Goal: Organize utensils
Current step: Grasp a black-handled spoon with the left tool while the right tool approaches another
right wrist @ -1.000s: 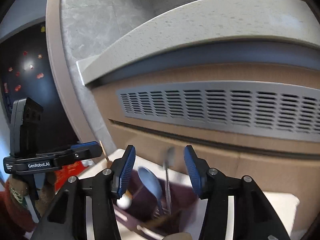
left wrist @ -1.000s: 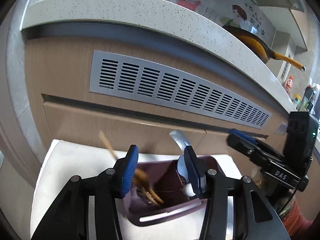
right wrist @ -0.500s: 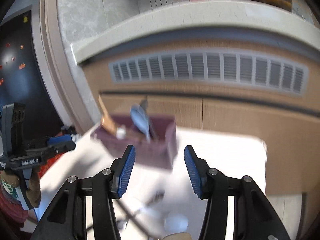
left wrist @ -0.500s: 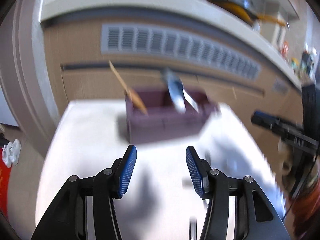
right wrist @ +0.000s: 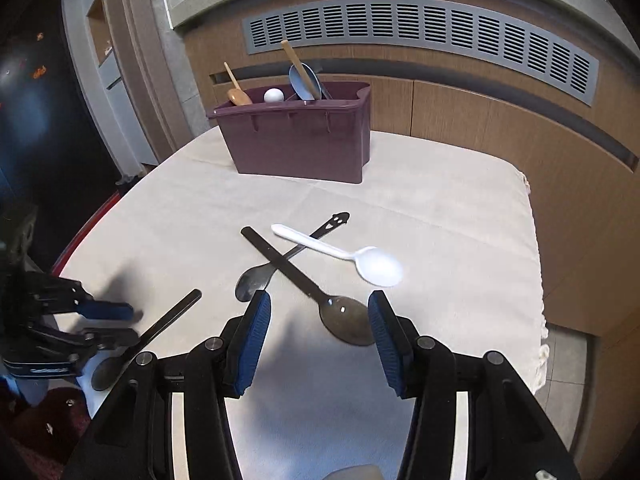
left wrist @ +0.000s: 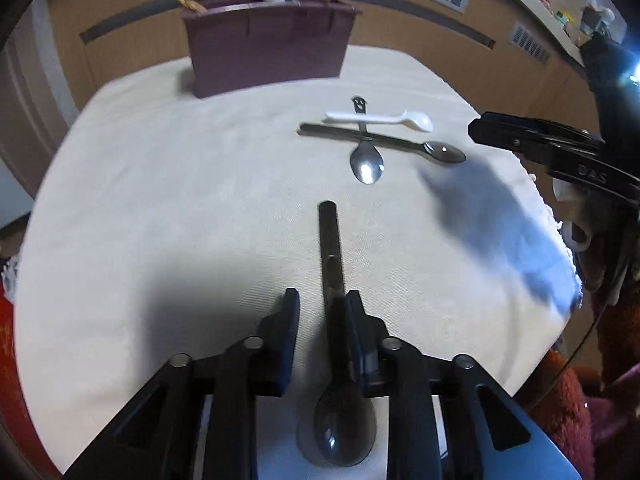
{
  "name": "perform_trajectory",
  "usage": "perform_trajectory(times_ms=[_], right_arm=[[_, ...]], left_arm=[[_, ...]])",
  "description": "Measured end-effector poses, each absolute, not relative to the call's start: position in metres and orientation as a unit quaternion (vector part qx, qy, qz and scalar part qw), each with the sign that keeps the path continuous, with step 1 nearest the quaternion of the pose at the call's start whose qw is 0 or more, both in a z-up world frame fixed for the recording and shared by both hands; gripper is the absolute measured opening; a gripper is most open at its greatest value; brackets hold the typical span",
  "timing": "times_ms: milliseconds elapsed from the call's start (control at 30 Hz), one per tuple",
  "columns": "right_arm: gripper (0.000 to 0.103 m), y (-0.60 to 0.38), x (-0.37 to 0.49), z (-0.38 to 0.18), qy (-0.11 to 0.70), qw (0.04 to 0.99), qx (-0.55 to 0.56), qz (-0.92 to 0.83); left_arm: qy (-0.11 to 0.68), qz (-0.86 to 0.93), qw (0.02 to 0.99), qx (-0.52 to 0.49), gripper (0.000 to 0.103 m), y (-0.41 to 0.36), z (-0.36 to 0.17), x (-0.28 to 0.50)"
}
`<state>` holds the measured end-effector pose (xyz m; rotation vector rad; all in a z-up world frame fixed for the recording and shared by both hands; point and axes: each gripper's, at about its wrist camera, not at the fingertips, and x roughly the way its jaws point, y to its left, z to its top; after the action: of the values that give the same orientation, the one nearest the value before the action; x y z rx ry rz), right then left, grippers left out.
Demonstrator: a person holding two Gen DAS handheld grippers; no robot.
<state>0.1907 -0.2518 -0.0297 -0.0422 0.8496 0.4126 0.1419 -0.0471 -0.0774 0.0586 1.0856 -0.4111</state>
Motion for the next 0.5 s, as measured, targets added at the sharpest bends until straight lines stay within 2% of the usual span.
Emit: perform_trajectory(times_ms=[200,233,300,500], right_arm=[[0.048,-0.243,0.191,-0.03,0.406,0.888,-0.057,0.207],[0.048,-0.239,0.194,-0.031,0.408,0.884,-0.065,0.217],[0.048,-0.231,0.201,-0.035,0.415,0.876,-0.078,0.234],[0.048,-0.208,0.225,-0.054,0.44,0.848,-0.118,0.271]], left_arm=[[0.526,-0.2,0.823,0.073,0.021,-0.064,-0.085,0.155],[0.519,-0.195,0.828,0.089,0.017,-0.068,-0.085,0.158],[0.513,-0.192,0.831,0.096,0.014,-0.069,-0.087,0.167],[0.502,-0.142,0.852,0.044,0.012,-0.036,-0.086,0.208]])
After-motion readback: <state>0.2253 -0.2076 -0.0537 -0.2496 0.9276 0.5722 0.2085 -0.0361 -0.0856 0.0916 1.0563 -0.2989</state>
